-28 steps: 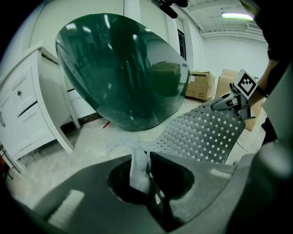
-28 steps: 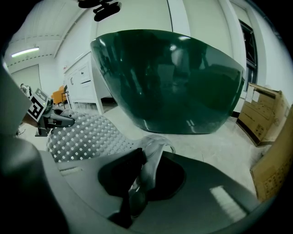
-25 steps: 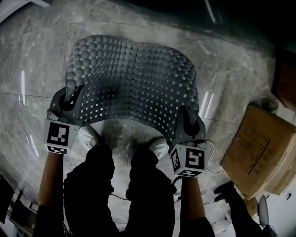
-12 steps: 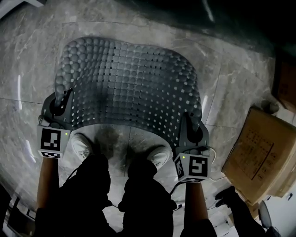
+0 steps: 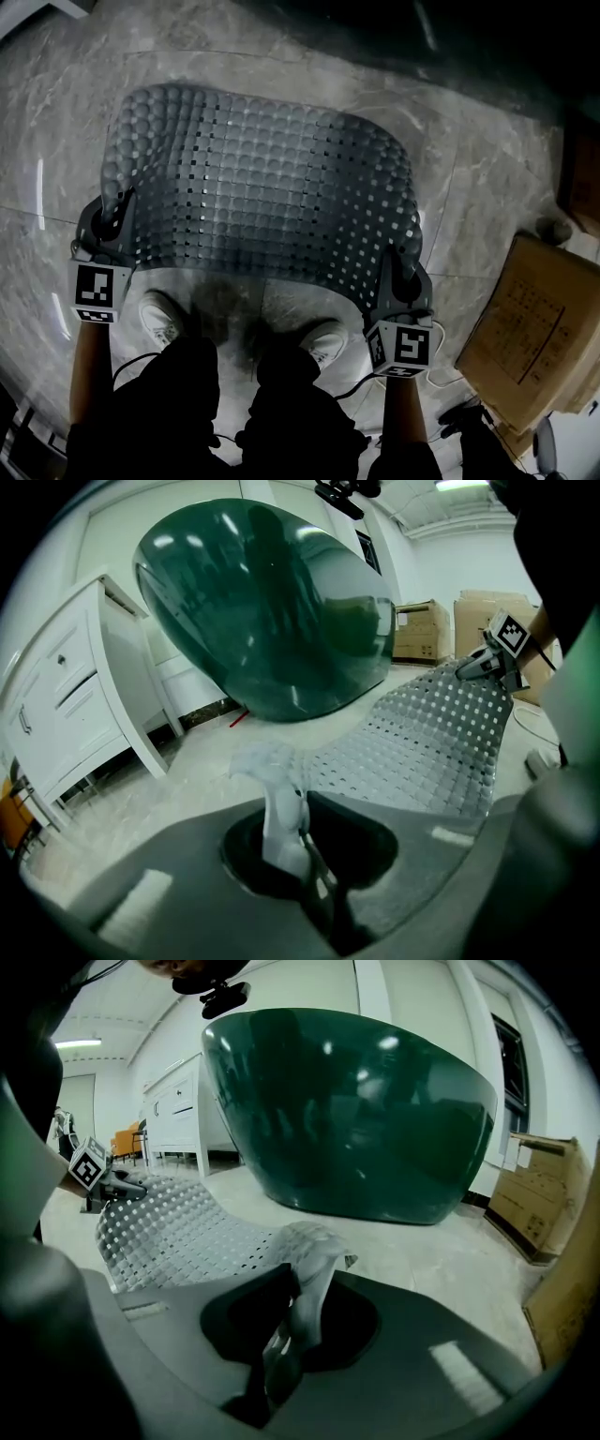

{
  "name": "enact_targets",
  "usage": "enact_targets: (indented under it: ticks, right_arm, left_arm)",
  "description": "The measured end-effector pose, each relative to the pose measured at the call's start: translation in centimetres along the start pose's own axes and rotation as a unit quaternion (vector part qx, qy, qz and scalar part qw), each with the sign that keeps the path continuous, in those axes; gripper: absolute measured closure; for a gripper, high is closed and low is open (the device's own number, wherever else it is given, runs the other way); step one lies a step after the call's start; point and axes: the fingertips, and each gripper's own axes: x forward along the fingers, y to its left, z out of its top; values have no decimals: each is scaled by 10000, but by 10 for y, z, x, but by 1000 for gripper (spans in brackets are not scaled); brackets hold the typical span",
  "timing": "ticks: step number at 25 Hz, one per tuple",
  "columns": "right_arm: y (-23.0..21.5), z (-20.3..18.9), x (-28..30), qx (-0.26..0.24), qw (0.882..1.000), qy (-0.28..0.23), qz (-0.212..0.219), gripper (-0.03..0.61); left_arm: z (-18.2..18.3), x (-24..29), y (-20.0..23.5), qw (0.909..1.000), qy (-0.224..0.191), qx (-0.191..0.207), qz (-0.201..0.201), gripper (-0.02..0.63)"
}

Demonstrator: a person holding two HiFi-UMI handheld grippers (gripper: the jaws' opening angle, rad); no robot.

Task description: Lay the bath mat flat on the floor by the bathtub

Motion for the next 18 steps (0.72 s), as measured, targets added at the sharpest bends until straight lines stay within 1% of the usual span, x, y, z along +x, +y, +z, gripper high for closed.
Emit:
enact_targets:
  ticks: [6, 9, 11, 14, 18]
  right_arm:
    - [-9, -19, 12, 2, 10000, 14, -25, 522]
    - [-15, -28, 16, 1, 10000, 43, -44, 520]
    - [-17, -30, 14, -17, 10000, 9, -21, 521]
    - [-22, -33, 13, 127, 9999, -28, -21, 522]
    - [-28, -49, 28, 233, 9995, 147, -142, 522]
  left_arm:
    - [-23, 11, 14, 9998, 150, 3, 121, 589]
    - [-32, 15, 15, 9997, 172, -94, 147, 589]
    - [-33, 12, 15, 9996, 175, -127, 172, 589]
    - [-28, 7, 18, 9995, 171, -106, 224, 589]
    - [-42, 24, 20, 9995, 208, -182, 142, 588]
